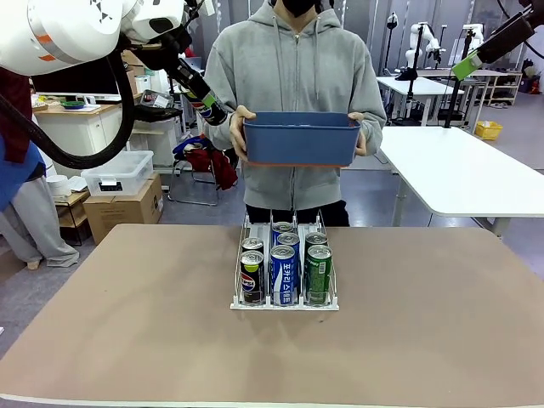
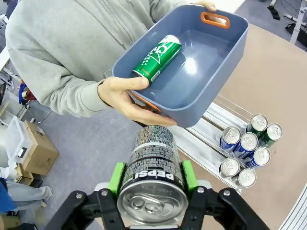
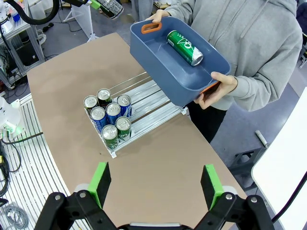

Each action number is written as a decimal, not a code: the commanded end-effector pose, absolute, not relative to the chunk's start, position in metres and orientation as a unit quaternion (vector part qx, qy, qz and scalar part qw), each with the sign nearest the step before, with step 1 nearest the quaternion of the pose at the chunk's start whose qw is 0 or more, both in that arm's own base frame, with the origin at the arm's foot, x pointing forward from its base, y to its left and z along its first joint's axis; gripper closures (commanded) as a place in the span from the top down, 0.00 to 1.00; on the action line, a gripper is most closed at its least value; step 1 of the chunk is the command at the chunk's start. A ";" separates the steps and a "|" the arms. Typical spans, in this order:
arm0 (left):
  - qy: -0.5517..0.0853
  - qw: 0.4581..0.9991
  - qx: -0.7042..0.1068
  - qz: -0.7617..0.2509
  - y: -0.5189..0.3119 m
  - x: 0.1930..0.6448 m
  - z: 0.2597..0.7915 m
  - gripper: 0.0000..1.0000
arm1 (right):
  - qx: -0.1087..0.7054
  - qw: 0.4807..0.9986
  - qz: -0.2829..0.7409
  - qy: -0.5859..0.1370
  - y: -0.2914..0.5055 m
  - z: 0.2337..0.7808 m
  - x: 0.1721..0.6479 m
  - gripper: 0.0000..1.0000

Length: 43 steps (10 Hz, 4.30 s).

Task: Fill the beverage cans into the dispenser.
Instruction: Place the picked Pepsi coke in the line of the Automatic Can Dispenser with the same cans.

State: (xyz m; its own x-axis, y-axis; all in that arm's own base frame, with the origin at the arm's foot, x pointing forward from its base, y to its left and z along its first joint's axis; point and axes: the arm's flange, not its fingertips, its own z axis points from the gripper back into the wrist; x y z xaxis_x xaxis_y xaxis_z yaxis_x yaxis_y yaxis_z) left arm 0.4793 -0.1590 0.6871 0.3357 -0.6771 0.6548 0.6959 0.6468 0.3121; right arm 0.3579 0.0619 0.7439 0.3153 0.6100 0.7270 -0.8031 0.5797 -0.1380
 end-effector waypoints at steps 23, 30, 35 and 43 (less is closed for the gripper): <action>-0.270 0.906 -0.016 -0.327 -0.227 0.397 0.610 0.58 | 0.122 0.802 0.442 -0.383 0.061 0.744 0.358 1.00; -0.313 0.901 0.075 -0.291 -0.260 0.336 0.554 0.58 | 0.122 0.802 0.442 -0.383 0.061 0.744 0.358 1.00; -0.287 0.900 0.021 -0.327 -0.268 0.300 0.507 0.58 | 0.122 0.802 0.442 -0.383 0.061 0.744 0.358 1.00; -0.287 0.899 0.053 -0.327 -0.271 0.306 0.508 0.58 | 0.122 0.802 0.442 -0.383 0.061 0.744 0.358 1.00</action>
State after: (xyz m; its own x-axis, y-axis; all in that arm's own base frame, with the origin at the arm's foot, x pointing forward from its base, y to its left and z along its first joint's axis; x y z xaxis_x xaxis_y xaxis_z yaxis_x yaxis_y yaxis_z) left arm 0.3032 -0.2714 0.5031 0.6259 -0.6163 0.4780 0.5673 0.7803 0.2633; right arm 0.3579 0.0619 0.7438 0.3153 0.6101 0.7269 -0.8031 0.5796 -0.1380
